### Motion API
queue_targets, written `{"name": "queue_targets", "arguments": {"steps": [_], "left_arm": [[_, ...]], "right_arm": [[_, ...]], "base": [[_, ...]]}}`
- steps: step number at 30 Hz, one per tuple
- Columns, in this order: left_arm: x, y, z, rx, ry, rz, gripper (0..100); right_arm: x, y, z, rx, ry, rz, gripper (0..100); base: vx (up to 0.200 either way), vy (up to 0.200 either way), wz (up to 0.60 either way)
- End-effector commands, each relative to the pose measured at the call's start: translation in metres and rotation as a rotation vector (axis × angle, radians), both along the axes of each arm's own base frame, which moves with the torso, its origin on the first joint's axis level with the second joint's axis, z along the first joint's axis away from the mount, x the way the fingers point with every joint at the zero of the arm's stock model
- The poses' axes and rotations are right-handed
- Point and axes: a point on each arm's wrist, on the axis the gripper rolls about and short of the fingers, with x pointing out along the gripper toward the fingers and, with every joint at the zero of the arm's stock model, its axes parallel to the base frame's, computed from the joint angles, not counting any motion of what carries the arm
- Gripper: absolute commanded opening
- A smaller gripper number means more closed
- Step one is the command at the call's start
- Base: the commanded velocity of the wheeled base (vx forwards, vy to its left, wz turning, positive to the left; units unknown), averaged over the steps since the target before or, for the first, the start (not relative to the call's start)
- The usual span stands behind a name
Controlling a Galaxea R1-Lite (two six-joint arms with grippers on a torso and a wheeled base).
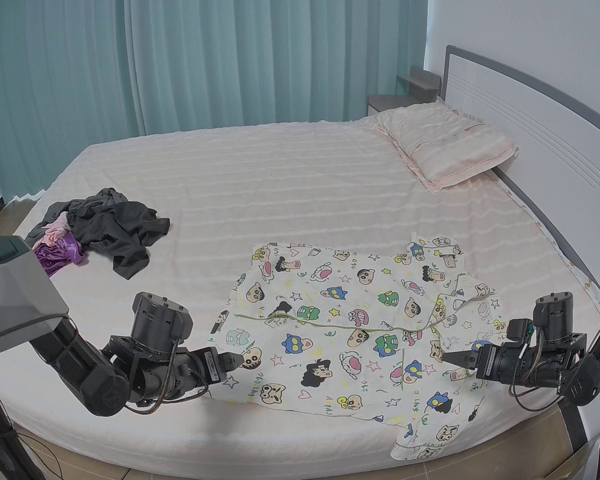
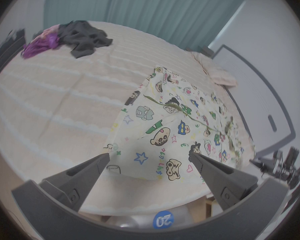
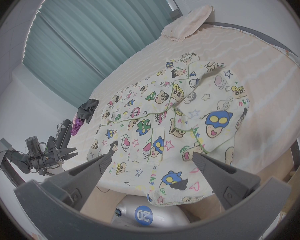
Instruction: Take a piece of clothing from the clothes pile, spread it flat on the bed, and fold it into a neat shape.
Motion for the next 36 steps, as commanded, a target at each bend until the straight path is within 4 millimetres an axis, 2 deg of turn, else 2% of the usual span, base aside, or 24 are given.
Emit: {"name": "queue_targets", "arguments": {"steps": [1,3,10,12,17,25,30,36], "left_arm": [[0.011,0.000,-0.011,0.026,0.016,-0.080,100],[0.022,-0.003,-0.012,0.002,0.009,-0.109,100],[0.055,-0.003,-0.044,0.069,-0.015,-0.157,100],[0.069,-0.007,-0.051,0.040,-0.055,-0.150,100],[0.084,-0.018,-0.065,-0.031,-0.065,-0.102,100],[0.078,-0.024,-0.059,-0.183,-0.005,-0.118,100],[0.072,-0.029,-0.045,-0.266,0.004,-0.139,100],[0.052,-0.040,-0.044,-0.283,0.005,-0.203,100]], "right_arm": [[-0.009,0.001,-0.004,-0.010,-0.001,0.029,100],[-0.010,0.002,-0.005,-0.010,0.000,0.038,100],[-0.010,0.003,-0.004,-0.010,-0.001,0.039,100],[-0.010,0.003,-0.004,-0.009,-0.001,0.040,100],[-0.010,0.003,-0.004,-0.009,-0.001,0.040,100],[-0.010,0.003,-0.004,-0.008,-0.001,0.042,100],[-0.010,0.003,-0.005,-0.008,0.001,0.042,100],[-0.010,0.003,-0.006,-0.009,0.005,0.042,100]], "base": [[0.000,0.000,0.00],[0.000,0.000,0.00],[0.000,0.000,0.00],[0.000,0.000,0.00],[0.000,0.000,0.00],[0.000,0.000,0.00],[0.000,0.000,0.00],[0.000,0.000,0.00]]}}
